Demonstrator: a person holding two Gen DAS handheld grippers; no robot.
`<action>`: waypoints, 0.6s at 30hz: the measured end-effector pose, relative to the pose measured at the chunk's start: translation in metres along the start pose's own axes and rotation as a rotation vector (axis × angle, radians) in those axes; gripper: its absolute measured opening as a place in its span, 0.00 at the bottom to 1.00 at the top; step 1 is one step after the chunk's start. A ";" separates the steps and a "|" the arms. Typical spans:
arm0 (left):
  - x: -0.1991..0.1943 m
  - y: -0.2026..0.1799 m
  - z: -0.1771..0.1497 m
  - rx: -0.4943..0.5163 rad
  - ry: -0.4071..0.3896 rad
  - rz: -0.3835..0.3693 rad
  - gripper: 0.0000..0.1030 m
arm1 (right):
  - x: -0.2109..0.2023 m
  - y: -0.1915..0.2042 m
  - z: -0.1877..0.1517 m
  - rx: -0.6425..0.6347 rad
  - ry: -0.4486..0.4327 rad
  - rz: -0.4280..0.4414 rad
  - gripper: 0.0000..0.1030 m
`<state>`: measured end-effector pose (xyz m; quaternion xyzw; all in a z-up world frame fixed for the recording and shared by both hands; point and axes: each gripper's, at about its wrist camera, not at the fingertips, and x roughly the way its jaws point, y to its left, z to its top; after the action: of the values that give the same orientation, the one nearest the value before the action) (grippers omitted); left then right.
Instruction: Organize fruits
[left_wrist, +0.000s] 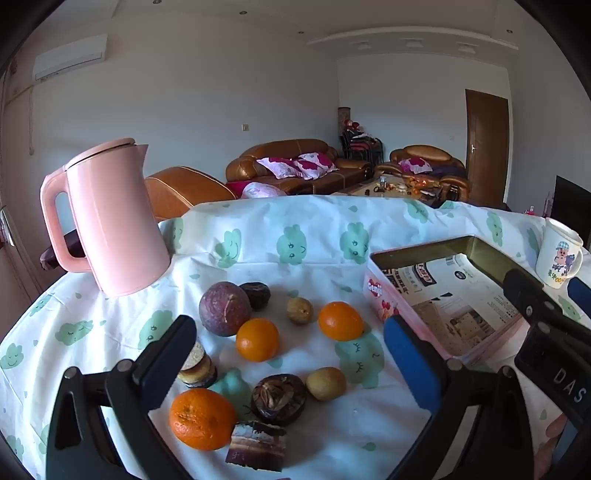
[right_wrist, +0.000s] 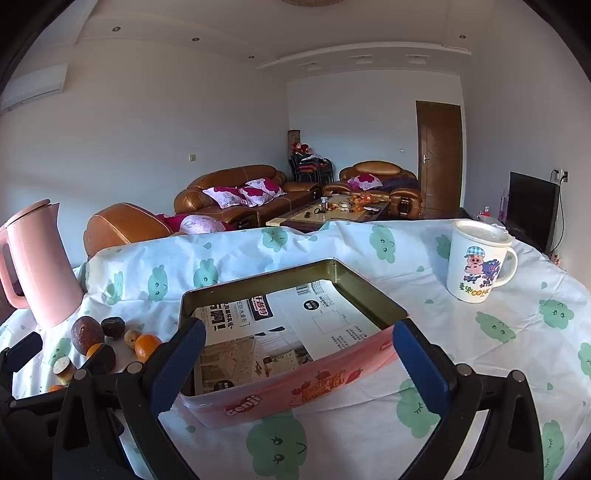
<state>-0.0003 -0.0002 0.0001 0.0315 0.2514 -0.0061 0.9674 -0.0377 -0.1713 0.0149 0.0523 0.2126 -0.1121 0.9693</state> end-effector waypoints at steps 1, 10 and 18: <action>0.000 0.000 0.000 0.000 0.001 -0.001 1.00 | 0.000 0.000 0.000 -0.002 0.001 -0.001 0.99; -0.003 -0.004 -0.001 0.005 -0.007 -0.013 1.00 | 0.001 -0.001 0.000 0.000 0.006 0.001 0.99; -0.006 -0.008 -0.003 0.003 -0.007 -0.011 1.00 | 0.001 -0.002 -0.001 0.005 0.008 0.003 0.99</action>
<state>-0.0074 -0.0084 0.0000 0.0315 0.2480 -0.0117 0.9682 -0.0375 -0.1729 0.0136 0.0556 0.2159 -0.1108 0.9685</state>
